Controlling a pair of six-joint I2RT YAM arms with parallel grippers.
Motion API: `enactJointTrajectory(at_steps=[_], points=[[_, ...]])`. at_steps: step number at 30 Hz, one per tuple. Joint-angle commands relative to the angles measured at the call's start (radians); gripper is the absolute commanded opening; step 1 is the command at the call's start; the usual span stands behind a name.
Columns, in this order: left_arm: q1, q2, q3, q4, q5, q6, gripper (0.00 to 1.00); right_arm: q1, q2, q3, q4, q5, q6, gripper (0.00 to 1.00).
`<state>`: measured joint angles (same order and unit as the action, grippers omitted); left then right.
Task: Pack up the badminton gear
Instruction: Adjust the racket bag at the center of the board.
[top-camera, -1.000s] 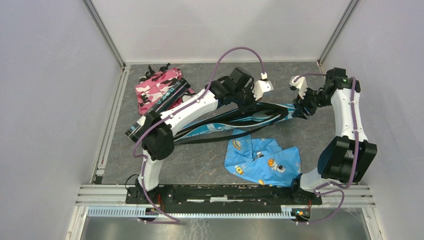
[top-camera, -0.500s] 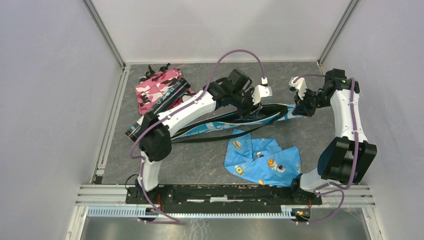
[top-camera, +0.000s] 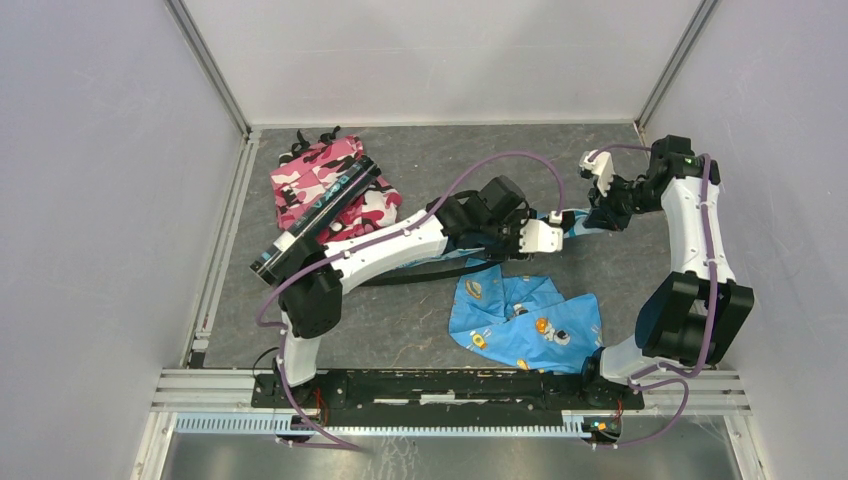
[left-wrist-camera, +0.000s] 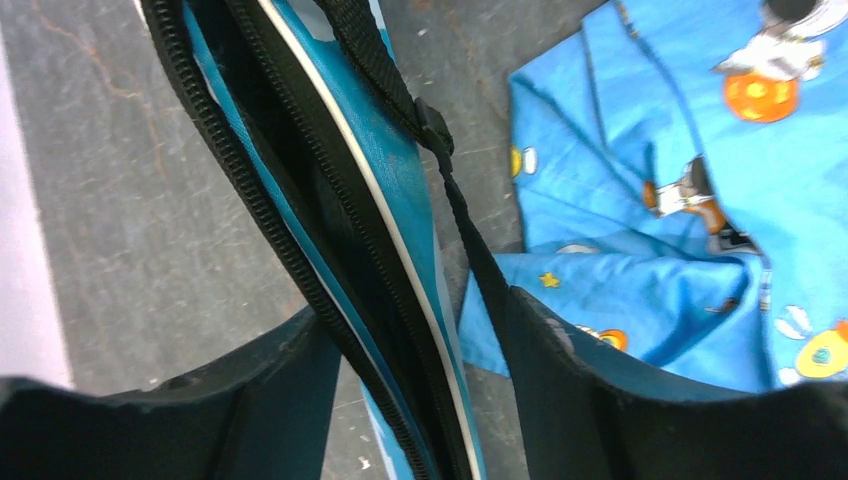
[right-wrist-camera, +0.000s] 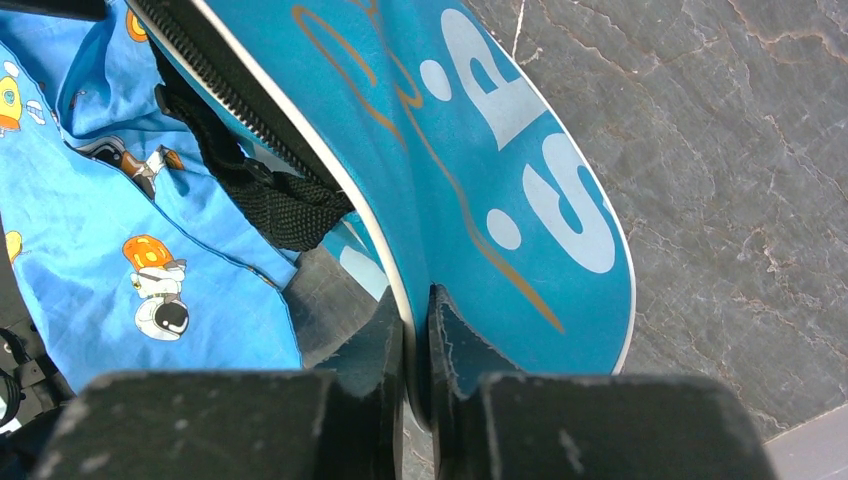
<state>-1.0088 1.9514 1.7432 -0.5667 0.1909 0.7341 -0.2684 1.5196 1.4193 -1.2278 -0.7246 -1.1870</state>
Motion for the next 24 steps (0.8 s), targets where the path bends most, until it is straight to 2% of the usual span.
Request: enactJointTrajectory(at_steps=[1,5,7,9,11,14,18,20,24], points=[[-0.003,-0.023,-0.079,0.113,-0.162,0.134,0.54,0.000,-0.016,0.017,-0.027,-0.091,-0.042,0.18],[-0.001,-0.034,-0.121,0.136,-0.179,0.150,0.32,0.013,-0.030,-0.008,-0.028,-0.099,-0.065,0.39],[0.001,-0.035,-0.113,0.122,-0.151,0.124,0.22,0.045,-0.049,-0.034,-0.029,-0.095,-0.080,0.56],[0.009,-0.033,-0.084,0.093,-0.097,0.079,0.15,0.075,-0.067,-0.058,-0.027,-0.097,-0.089,0.63],[0.021,-0.030,-0.049,0.064,-0.030,0.031,0.09,0.091,-0.070,-0.068,-0.027,-0.101,-0.084,0.66],[0.048,-0.024,-0.002,0.028,0.063,-0.035,0.02,0.096,-0.074,-0.077,-0.027,-0.081,-0.095,0.68],[0.079,-0.022,0.047,-0.021,0.151,-0.109,0.02,0.095,-0.083,-0.094,-0.028,-0.062,-0.122,0.68],[0.097,-0.024,0.066,-0.055,0.200,-0.134,0.06,0.095,-0.082,-0.086,-0.027,-0.044,-0.129,0.66],[0.125,-0.036,0.070,-0.107,0.293,-0.153,0.21,0.095,-0.081,-0.055,-0.027,-0.037,-0.140,0.47]])
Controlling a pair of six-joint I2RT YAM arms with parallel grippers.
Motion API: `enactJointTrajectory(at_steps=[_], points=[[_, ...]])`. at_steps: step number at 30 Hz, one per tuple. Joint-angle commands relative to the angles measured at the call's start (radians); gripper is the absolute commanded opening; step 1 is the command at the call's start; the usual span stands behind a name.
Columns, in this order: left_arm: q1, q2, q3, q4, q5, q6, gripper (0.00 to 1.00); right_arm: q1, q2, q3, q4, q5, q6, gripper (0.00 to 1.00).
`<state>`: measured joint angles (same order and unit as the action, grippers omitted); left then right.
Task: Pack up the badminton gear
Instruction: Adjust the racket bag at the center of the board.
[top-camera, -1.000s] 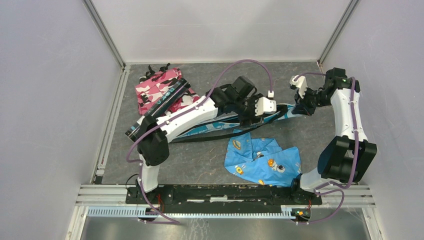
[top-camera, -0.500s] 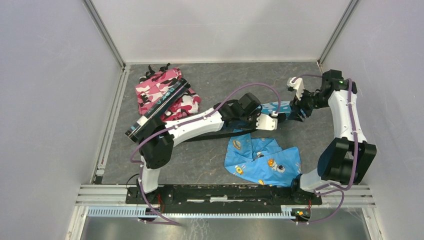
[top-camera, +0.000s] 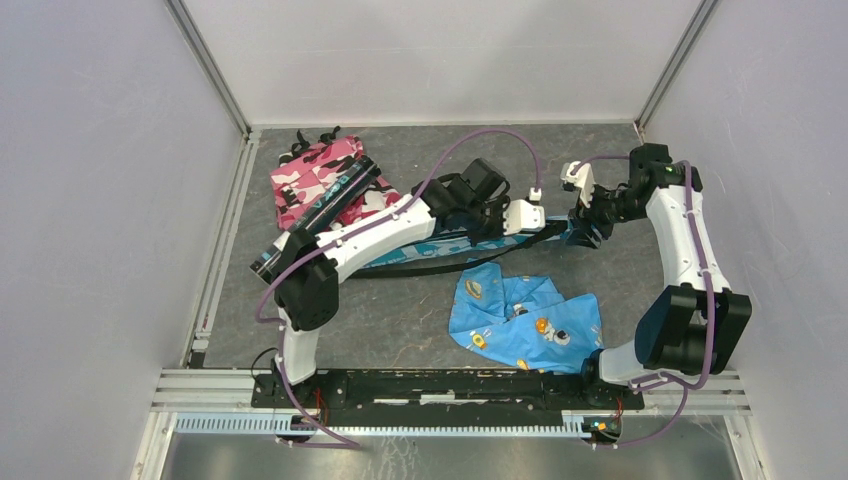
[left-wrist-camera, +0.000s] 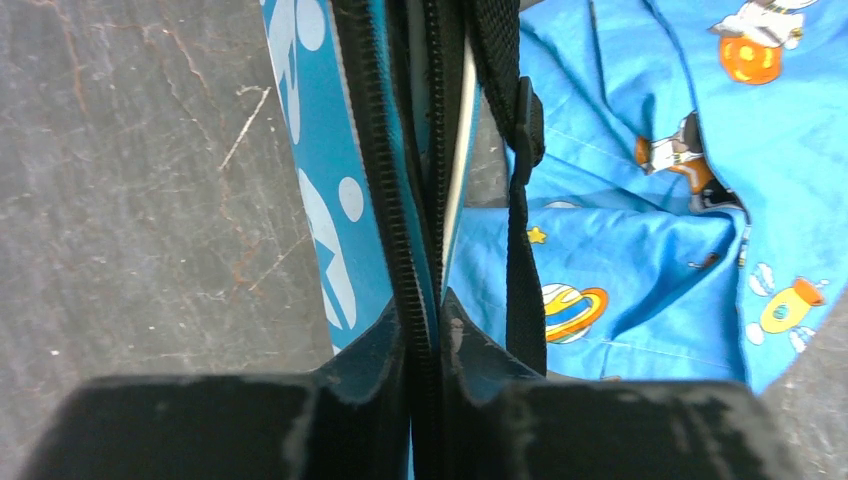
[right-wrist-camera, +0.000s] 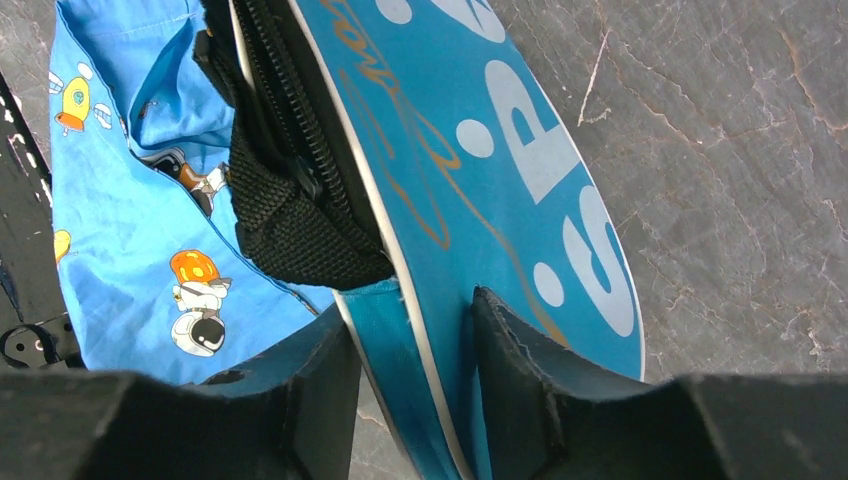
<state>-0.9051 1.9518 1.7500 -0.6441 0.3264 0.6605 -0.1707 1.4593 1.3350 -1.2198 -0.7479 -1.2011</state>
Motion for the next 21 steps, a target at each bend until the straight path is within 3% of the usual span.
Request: enactJointTrajectory(at_steps=[1,5,8,13,21], points=[[0.024,-0.041,0.060,-0.036,0.160,-0.077,0.25,-0.001,-0.021,0.035,-0.036,-0.021,-0.128,0.42],[0.023,-0.058,0.058,-0.002,0.153,-0.054,0.46,0.006,-0.023,0.032,-0.035,-0.054,-0.130,0.16],[0.010,-0.071,0.064,0.060,0.121,-0.016,0.61,0.010,-0.028,0.011,-0.036,-0.080,-0.129,0.06],[-0.067,-0.040,0.095,0.092,-0.026,0.121,0.75,0.010,-0.026,-0.012,-0.037,-0.122,-0.100,0.02],[-0.156,0.001,0.077,0.196,-0.182,0.288,0.78,0.010,-0.004,-0.017,-0.037,-0.161,-0.043,0.03]])
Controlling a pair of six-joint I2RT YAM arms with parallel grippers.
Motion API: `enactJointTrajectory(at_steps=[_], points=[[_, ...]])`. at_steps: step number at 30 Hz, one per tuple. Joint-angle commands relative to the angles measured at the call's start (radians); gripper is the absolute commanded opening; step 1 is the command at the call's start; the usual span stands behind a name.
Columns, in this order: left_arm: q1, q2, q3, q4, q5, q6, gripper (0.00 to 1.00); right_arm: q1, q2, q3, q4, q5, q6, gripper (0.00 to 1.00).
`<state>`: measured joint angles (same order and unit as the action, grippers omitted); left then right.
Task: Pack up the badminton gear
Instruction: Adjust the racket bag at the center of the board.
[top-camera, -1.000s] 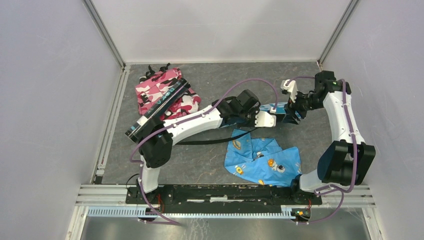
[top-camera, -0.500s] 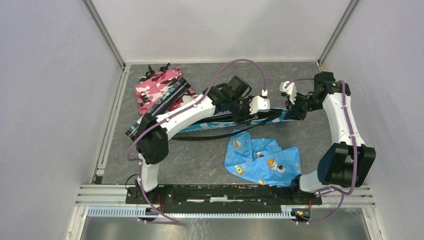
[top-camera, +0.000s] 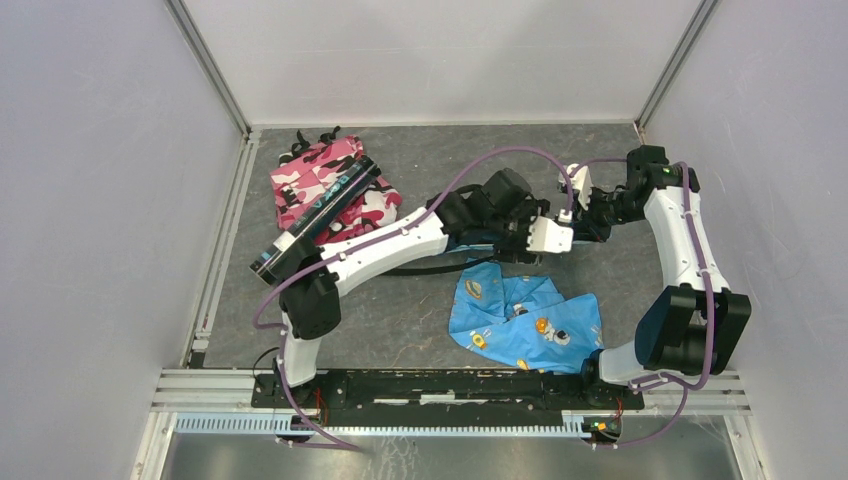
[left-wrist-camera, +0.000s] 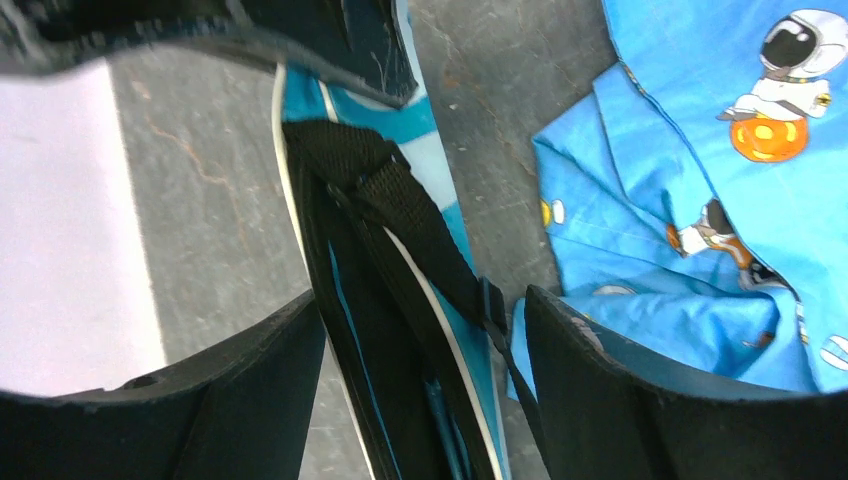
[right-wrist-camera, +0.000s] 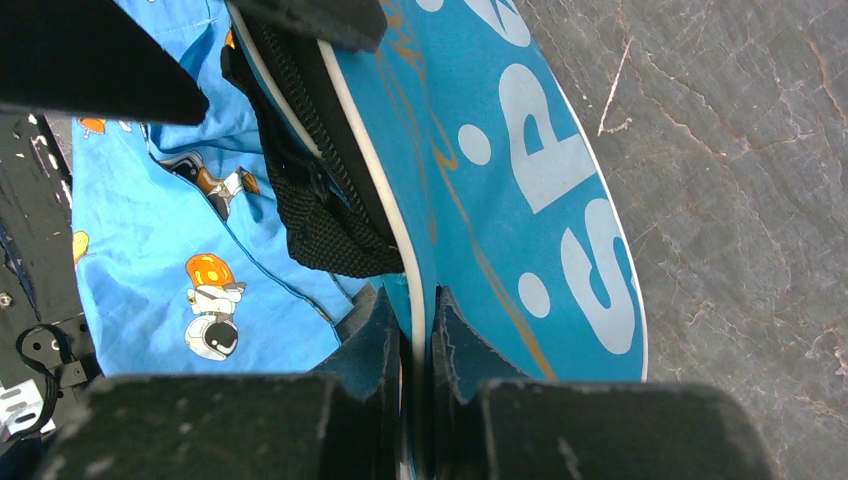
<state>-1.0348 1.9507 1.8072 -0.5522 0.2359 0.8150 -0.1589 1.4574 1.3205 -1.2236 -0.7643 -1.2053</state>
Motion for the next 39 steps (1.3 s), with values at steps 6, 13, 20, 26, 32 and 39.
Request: enactJointTrajectory(at_steps=[6,13,20,26,32,39], points=[[-0.062,0.018,-0.021,0.163,-0.177,0.239,0.68,-0.002,-0.002,-0.006,-0.034,-0.139,-0.009,0.07],[-0.062,-0.004,-0.111,0.160,-0.217,0.329,0.56,-0.002,0.003,0.007,-0.034,-0.118,0.009,0.09],[-0.044,-0.036,-0.127,0.078,-0.180,0.353,0.69,-0.001,0.019,0.008,-0.033,-0.105,0.008,0.10],[-0.034,-0.061,-0.171,0.012,-0.174,0.435,0.66,-0.001,0.027,0.015,-0.033,-0.096,0.009,0.11],[-0.033,-0.071,-0.254,0.018,-0.234,0.510,0.52,-0.001,0.037,0.028,-0.033,-0.081,0.018,0.17],[-0.020,-0.085,-0.240,-0.003,-0.217,0.410,0.25,0.000,0.040,0.054,-0.032,-0.069,0.022,0.23]])
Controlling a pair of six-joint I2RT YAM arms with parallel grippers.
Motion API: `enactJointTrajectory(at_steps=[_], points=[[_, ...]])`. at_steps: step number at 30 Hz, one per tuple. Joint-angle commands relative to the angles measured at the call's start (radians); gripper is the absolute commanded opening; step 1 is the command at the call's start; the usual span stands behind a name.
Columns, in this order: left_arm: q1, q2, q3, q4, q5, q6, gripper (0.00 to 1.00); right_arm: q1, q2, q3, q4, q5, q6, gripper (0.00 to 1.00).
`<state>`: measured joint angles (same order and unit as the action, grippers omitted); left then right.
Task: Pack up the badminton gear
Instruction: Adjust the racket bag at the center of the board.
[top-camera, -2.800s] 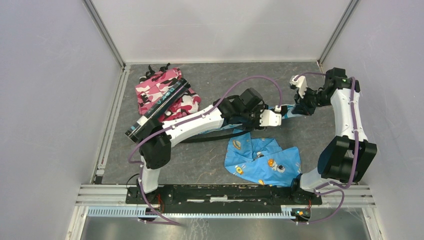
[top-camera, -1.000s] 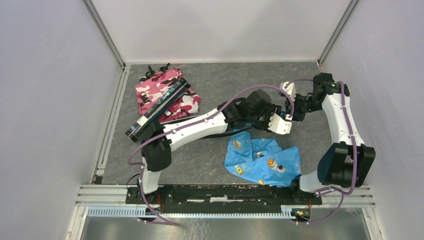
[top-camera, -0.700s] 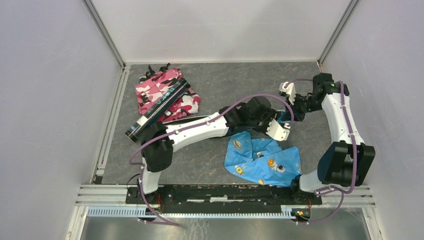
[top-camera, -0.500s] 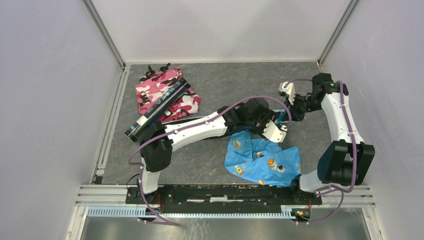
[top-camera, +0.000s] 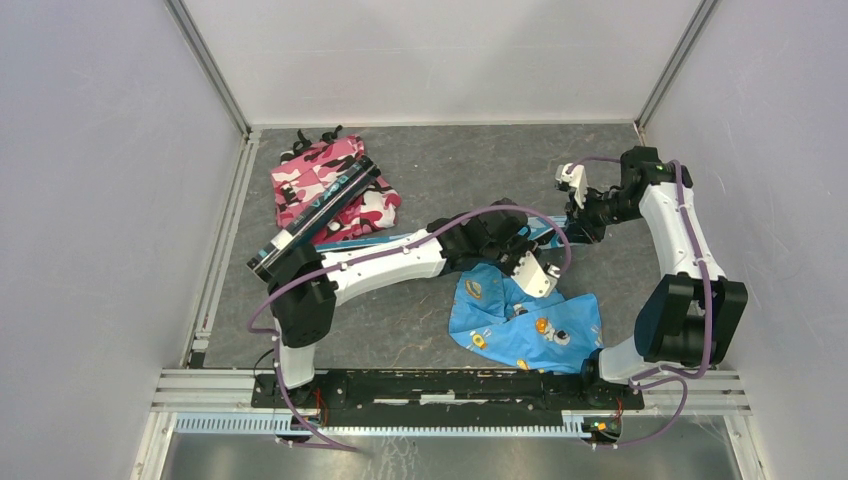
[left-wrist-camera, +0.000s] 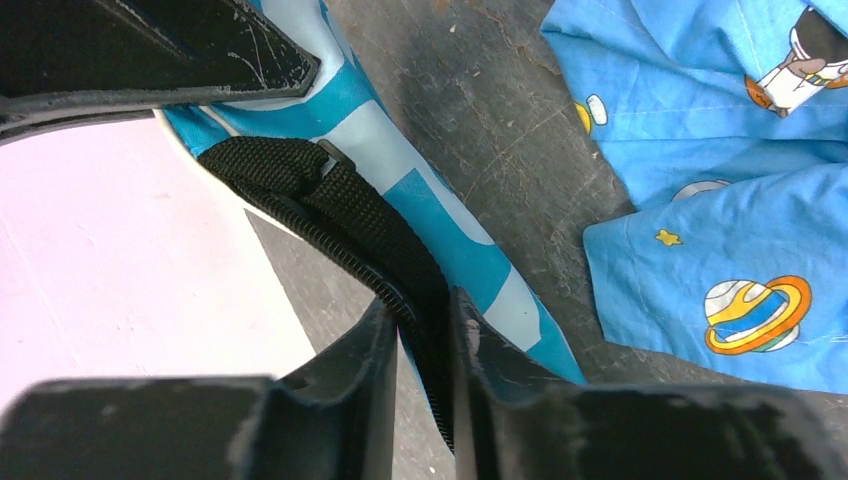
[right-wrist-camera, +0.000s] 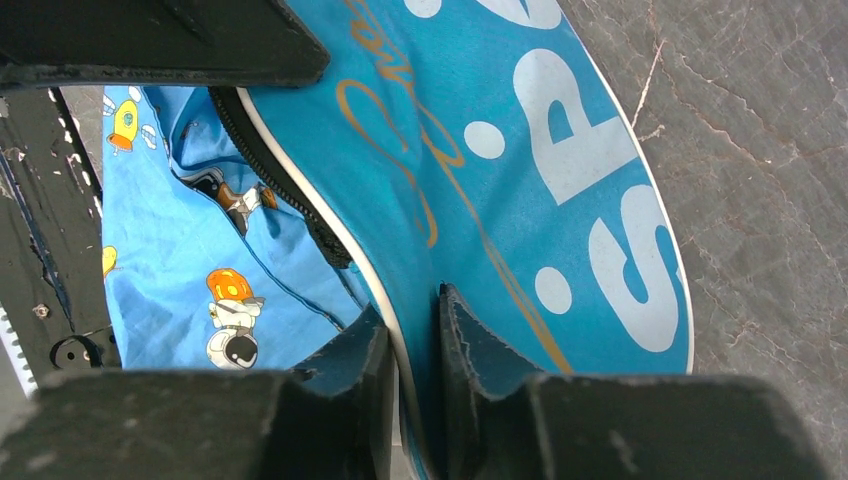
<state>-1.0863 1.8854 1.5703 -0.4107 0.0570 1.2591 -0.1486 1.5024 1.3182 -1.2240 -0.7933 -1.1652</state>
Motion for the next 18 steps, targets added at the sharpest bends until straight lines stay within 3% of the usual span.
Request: enactJointTrajectory(at_steps=[1,4,9,18], points=[[0.031,-0.015,0.016,-0.150,-0.021,-0.066,0.20,-0.011,-0.003,0.060,-0.032,-0.038,-0.017,0.25],[0.034,0.000,0.092,-0.164,0.040,-0.198,0.03,-0.011,0.000,0.070,-0.032,-0.037,-0.019,0.33],[0.059,0.025,0.218,-0.216,0.158,-0.355,0.02,-0.011,-0.006,0.071,-0.031,-0.010,-0.031,0.59],[0.160,0.112,0.463,-0.392,0.382,-0.589,0.02,-0.007,-0.066,0.056,-0.033,-0.006,-0.092,0.63]])
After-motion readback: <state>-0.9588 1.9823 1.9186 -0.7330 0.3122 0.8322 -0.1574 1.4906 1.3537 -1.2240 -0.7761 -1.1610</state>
